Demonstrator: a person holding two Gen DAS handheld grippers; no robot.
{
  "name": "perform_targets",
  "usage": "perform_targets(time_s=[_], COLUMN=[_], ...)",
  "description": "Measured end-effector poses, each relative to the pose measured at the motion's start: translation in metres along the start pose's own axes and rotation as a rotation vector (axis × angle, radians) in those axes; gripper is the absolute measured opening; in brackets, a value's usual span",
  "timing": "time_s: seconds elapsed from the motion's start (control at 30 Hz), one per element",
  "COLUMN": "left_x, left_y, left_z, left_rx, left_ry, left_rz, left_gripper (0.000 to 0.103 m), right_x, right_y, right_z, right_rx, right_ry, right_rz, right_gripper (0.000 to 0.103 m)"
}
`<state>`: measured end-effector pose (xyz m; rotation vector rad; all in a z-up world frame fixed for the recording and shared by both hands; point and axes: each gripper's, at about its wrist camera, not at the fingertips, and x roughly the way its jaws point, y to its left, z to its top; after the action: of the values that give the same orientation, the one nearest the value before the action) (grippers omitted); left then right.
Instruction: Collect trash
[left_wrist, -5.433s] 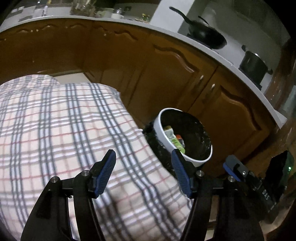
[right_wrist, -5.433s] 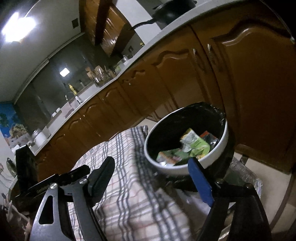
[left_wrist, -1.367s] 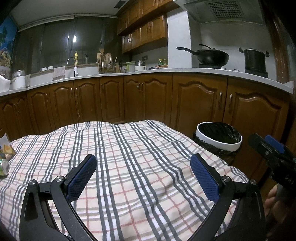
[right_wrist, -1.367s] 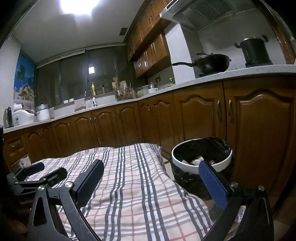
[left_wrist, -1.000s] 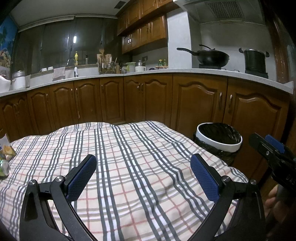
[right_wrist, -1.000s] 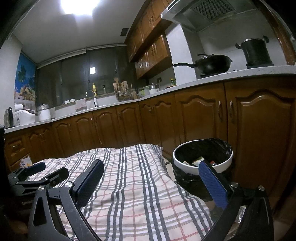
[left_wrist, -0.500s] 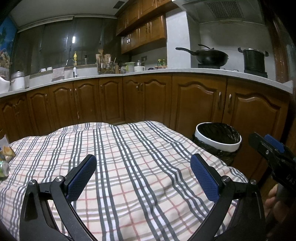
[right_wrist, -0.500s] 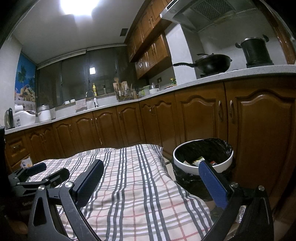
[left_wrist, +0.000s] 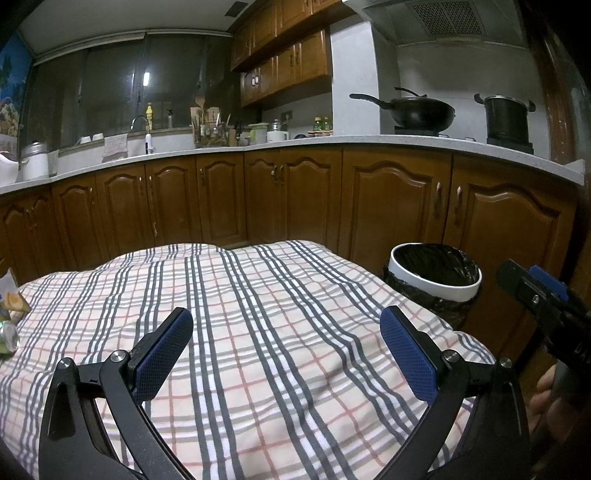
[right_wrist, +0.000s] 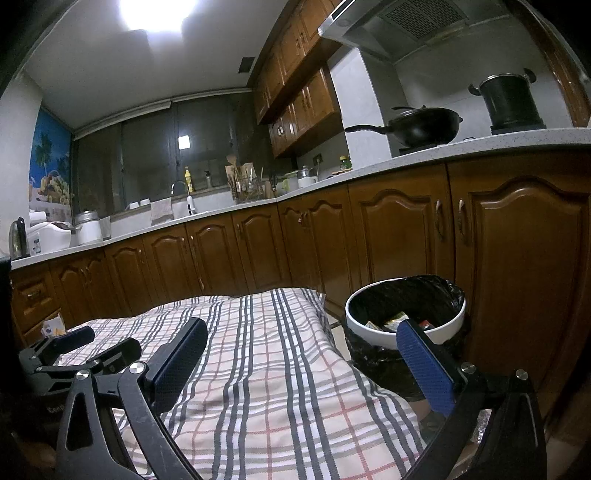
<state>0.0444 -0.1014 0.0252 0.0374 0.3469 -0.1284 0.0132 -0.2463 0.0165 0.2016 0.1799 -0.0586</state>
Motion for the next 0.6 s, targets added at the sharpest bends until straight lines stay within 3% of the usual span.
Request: perform_targets(time_s=[0.6], left_x=[0.0028], left_y=[0.0027], left_z=[0.0000], left_rx=[0.005], left_ry=[0.006], left_rz=[-0.012], left_gripper=[0.103], right_x=[-0.0009], right_y=[-0.0003], right_z=[0.0002], right_rx=[0.004], right_ry=[0.001], right_rz=[-0.002], right_gripper=[0.103])
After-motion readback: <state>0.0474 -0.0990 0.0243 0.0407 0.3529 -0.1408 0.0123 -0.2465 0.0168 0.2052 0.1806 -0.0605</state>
